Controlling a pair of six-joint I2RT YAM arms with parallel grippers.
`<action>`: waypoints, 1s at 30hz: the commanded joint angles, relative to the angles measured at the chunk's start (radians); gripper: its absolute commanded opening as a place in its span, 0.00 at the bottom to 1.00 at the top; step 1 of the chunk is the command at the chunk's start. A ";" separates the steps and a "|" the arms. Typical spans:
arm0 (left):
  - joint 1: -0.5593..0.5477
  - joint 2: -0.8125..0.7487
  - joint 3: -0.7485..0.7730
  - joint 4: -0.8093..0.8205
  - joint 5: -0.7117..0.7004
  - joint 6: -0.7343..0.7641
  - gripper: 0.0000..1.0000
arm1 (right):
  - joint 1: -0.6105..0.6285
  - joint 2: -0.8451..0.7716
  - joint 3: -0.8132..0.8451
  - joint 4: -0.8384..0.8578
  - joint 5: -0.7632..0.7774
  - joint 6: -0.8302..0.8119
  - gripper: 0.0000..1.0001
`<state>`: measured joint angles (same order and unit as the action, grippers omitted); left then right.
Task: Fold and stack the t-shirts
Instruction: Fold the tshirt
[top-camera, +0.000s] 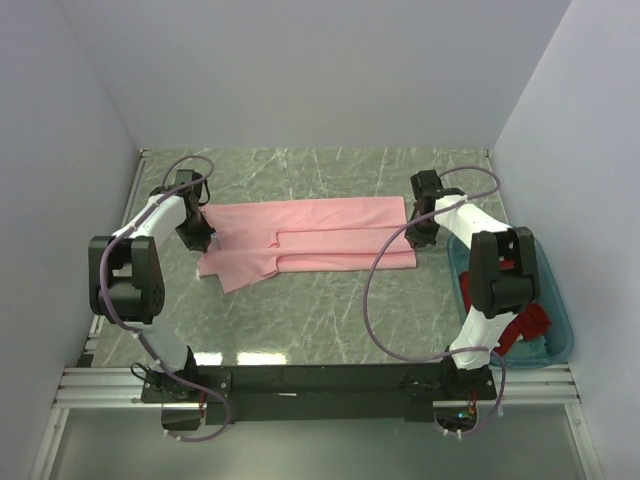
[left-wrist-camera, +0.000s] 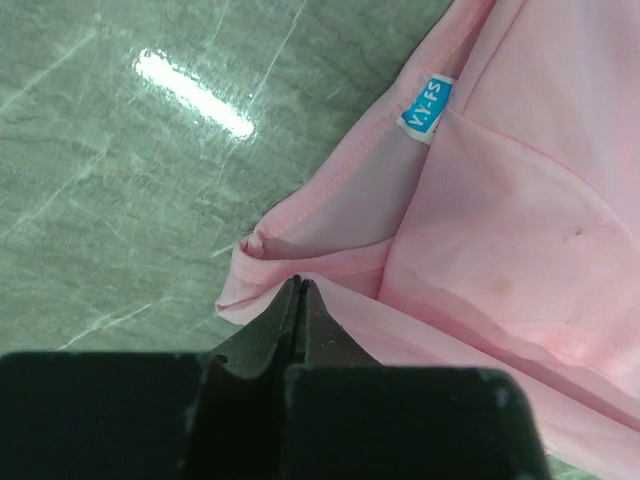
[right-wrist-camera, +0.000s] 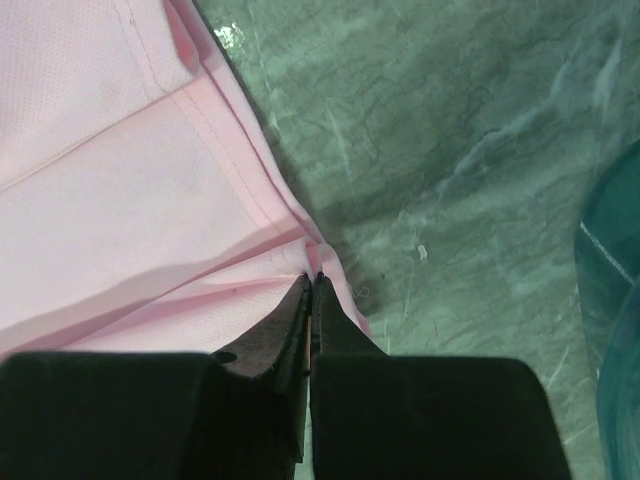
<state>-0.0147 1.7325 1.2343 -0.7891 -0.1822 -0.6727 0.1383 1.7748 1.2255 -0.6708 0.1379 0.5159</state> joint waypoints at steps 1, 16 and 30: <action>0.009 0.012 0.004 0.040 -0.056 0.021 0.01 | -0.017 0.021 0.034 0.037 0.035 -0.004 0.00; 0.009 -0.014 -0.042 0.099 -0.059 -0.010 0.19 | -0.014 0.026 0.029 0.080 -0.015 -0.011 0.23; -0.013 -0.368 -0.192 0.056 -0.002 -0.044 0.92 | 0.072 -0.282 -0.061 0.076 -0.072 -0.042 0.64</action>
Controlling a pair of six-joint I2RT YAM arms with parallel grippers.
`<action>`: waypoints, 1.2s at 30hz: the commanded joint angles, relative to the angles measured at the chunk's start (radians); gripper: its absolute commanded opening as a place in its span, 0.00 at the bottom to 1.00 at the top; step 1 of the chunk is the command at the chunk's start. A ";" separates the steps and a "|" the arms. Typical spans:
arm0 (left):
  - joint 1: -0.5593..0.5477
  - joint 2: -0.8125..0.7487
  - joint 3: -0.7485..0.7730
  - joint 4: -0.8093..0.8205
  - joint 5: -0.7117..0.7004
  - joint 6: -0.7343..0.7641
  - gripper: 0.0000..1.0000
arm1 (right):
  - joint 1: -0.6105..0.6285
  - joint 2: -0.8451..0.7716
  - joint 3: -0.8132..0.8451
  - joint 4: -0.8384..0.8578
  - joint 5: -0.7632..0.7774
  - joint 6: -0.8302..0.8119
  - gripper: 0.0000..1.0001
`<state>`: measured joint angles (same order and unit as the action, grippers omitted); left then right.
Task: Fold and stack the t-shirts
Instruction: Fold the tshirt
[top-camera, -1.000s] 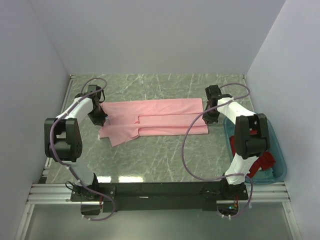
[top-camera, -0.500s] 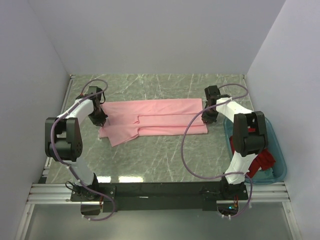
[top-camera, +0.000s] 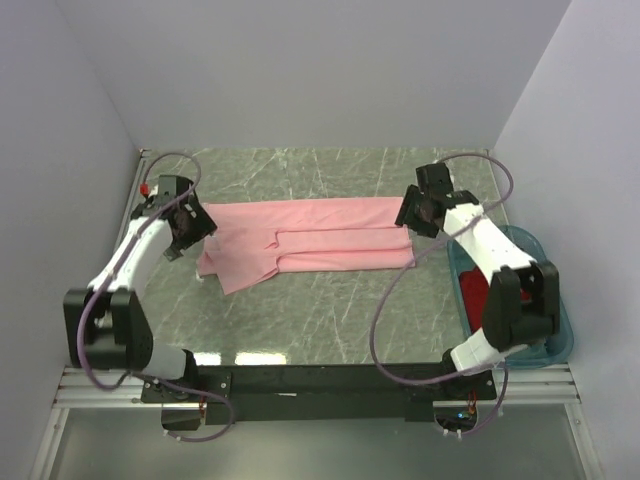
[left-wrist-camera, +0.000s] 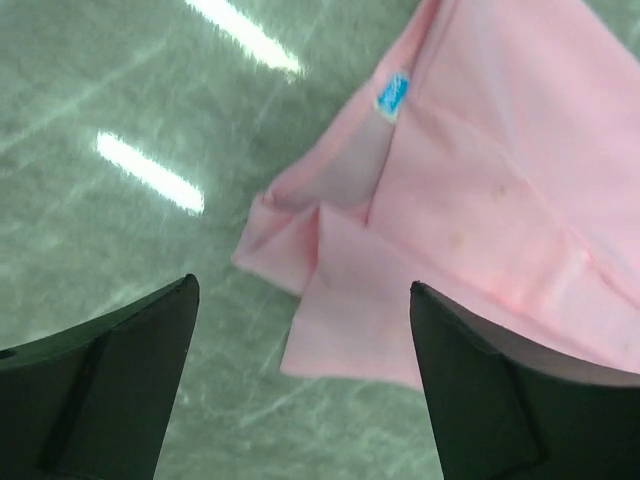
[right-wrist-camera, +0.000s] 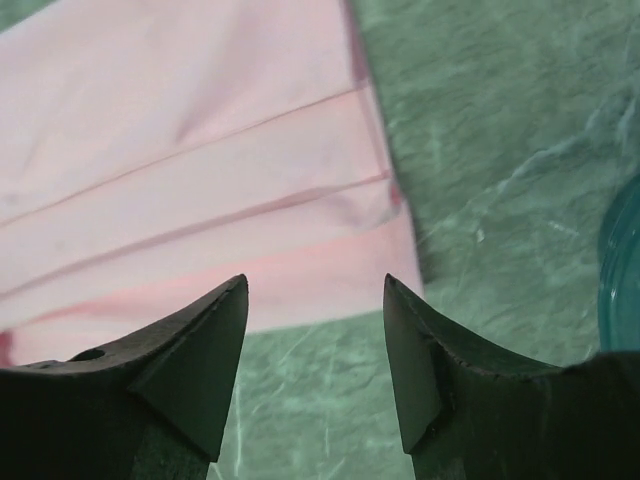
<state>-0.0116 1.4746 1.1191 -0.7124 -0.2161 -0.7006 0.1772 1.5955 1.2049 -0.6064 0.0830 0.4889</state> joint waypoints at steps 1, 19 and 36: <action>-0.027 -0.138 -0.108 -0.021 0.050 -0.023 0.91 | 0.041 -0.149 -0.074 0.014 -0.022 -0.015 0.64; -0.174 -0.094 -0.355 0.177 0.098 -0.131 0.46 | 0.091 -0.453 -0.311 0.013 -0.080 -0.016 0.64; -0.208 -0.007 -0.216 0.134 -0.006 -0.085 0.01 | 0.091 -0.463 -0.323 0.004 -0.075 -0.019 0.63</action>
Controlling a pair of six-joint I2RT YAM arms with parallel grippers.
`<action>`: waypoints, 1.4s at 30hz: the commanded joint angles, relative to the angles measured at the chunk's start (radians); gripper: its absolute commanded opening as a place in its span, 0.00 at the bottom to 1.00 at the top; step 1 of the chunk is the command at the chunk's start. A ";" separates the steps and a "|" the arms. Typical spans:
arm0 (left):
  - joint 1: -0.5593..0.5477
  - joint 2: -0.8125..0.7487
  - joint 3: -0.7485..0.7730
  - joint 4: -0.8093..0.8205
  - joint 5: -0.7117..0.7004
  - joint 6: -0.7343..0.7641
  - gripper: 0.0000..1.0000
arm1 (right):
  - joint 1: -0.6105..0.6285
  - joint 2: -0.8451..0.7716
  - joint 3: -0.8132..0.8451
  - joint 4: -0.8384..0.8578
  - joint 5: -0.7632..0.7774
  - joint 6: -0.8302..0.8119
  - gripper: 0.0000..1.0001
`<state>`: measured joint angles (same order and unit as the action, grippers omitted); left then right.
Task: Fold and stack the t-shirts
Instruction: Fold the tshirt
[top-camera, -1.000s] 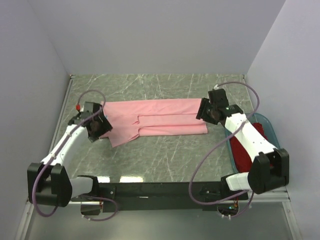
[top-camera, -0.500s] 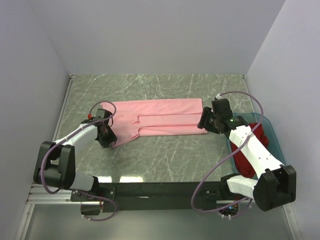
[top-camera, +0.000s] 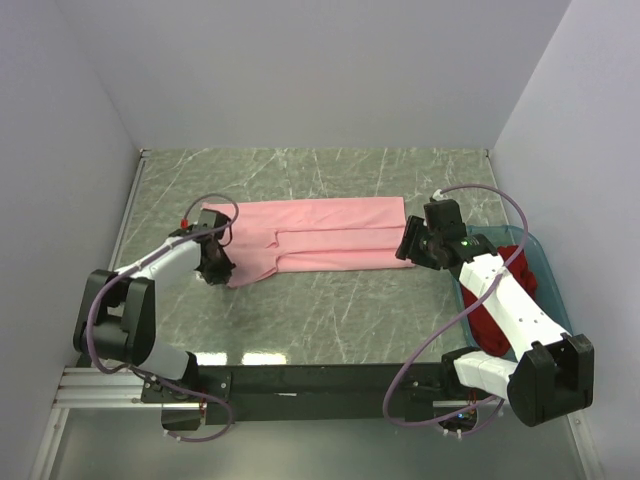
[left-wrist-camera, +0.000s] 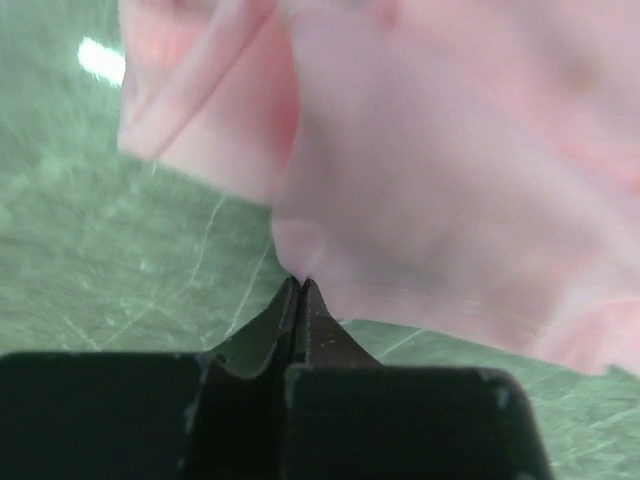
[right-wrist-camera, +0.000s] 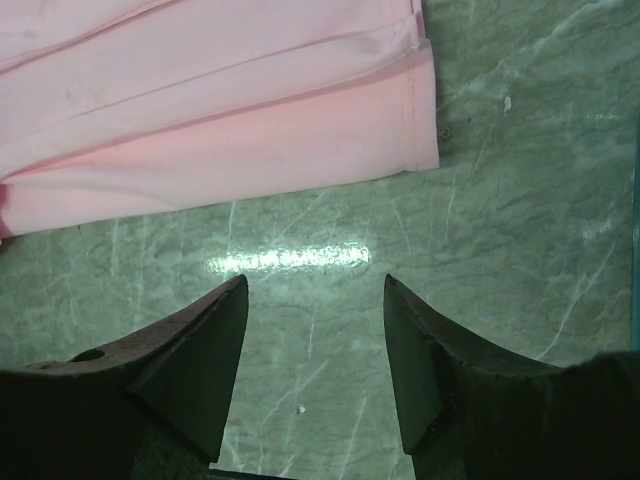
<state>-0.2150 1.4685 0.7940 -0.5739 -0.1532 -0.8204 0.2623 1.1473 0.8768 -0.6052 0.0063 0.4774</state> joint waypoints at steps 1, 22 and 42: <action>-0.004 0.007 0.137 -0.012 -0.078 0.058 0.01 | 0.006 -0.015 0.010 -0.002 0.010 -0.013 0.64; -0.034 0.332 0.655 -0.014 -0.089 0.256 0.01 | 0.006 -0.009 -0.015 -0.007 0.018 -0.040 0.64; -0.046 0.443 0.737 -0.020 -0.141 0.260 0.01 | 0.005 0.026 -0.053 0.047 -0.003 -0.034 0.64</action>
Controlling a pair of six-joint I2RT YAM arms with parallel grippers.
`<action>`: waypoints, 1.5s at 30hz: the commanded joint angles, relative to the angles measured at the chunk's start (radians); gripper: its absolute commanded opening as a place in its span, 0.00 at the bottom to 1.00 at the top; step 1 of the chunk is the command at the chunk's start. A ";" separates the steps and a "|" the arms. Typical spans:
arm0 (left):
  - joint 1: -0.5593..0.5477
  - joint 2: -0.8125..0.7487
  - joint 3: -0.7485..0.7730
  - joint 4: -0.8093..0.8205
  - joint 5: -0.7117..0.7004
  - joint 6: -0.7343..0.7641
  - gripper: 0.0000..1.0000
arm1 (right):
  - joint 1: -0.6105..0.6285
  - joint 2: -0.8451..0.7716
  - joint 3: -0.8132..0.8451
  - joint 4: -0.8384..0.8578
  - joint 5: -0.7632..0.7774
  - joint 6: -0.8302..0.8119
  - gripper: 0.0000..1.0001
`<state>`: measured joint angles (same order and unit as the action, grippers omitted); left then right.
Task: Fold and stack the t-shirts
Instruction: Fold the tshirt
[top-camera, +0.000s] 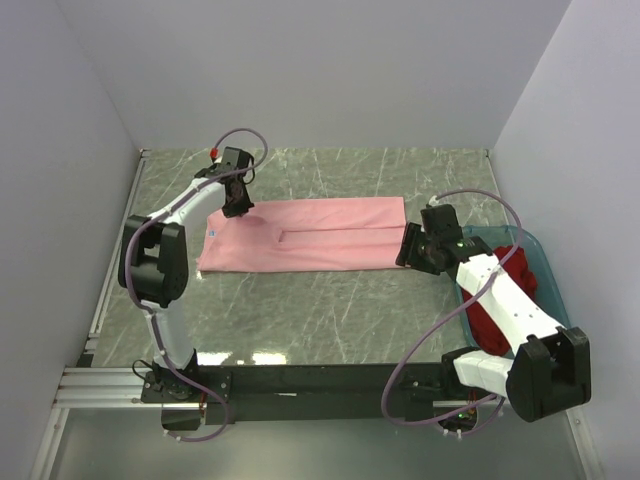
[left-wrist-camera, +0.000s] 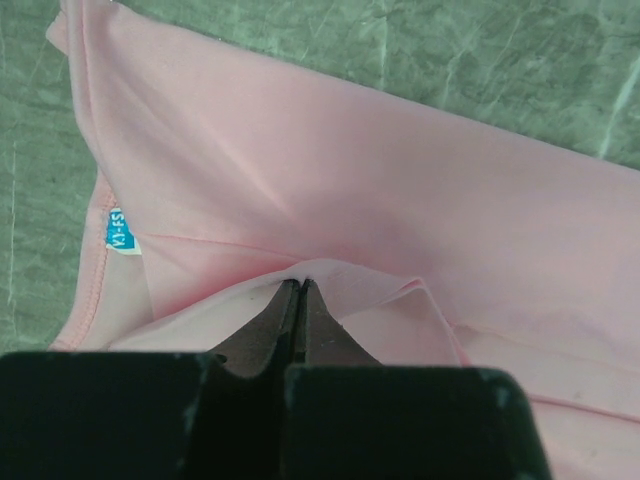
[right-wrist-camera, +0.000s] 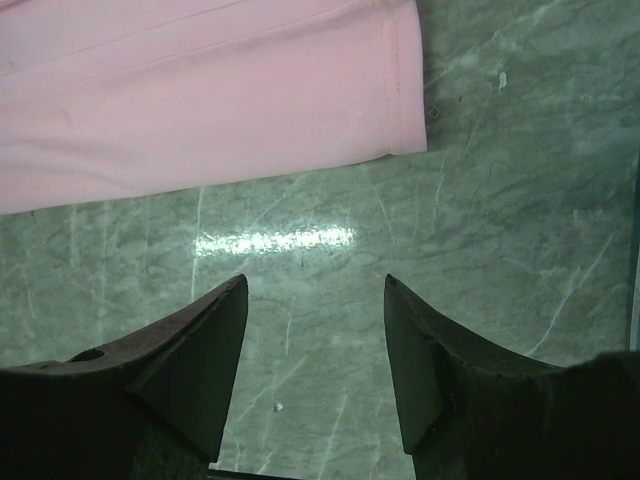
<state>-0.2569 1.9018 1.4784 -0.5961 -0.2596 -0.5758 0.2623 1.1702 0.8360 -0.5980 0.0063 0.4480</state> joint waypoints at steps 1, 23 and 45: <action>-0.004 0.020 0.057 0.007 -0.039 0.014 0.01 | 0.005 0.005 -0.015 0.044 -0.003 -0.005 0.64; 0.019 0.089 0.112 0.039 -0.035 -0.025 0.11 | -0.073 0.071 -0.046 0.161 -0.091 0.066 0.63; 0.120 -0.243 -0.148 -0.011 -0.017 -0.119 0.72 | -0.112 0.293 0.135 0.224 -0.085 0.040 0.57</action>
<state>-0.1551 1.8061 1.3983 -0.6056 -0.2855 -0.6544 0.1562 1.4281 0.9012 -0.3882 -0.1345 0.5224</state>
